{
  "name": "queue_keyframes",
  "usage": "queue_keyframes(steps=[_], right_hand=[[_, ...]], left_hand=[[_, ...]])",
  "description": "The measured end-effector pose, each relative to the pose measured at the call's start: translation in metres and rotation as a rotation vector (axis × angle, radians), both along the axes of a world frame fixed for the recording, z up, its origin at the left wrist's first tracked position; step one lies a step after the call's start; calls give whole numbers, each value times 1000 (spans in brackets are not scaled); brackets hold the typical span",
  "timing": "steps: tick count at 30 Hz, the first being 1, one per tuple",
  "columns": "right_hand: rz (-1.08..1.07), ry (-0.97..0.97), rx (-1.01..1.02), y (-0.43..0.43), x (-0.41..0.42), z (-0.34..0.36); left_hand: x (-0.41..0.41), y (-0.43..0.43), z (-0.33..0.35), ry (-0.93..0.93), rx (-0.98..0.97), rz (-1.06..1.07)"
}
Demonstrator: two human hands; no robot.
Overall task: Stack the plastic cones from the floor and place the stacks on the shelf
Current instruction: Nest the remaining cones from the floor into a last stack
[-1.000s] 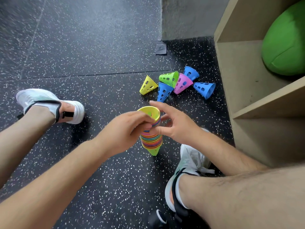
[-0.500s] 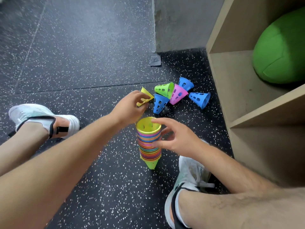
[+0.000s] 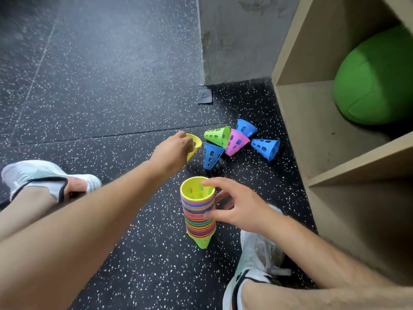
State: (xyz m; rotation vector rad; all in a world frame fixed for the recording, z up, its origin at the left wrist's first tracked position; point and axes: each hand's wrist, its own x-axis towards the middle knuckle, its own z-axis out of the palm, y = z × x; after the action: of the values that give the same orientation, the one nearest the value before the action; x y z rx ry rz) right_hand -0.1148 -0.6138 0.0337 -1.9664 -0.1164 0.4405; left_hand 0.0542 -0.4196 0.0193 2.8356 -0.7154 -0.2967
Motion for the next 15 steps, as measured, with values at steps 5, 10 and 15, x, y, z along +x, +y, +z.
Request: queue_keyframes(steps=[5, 10, 15], right_hand=[[11, -10, 11, 5, 0, 3], [-5, 30, 18, 7, -2, 7], [-14, 32, -21, 11, -2, 12]], left_hand=[[-39, 24, 67, -184, -477, 20], [-92, 43, 101, -175, -539, -48], [-131, 47, 69, -11, -501, -66]])
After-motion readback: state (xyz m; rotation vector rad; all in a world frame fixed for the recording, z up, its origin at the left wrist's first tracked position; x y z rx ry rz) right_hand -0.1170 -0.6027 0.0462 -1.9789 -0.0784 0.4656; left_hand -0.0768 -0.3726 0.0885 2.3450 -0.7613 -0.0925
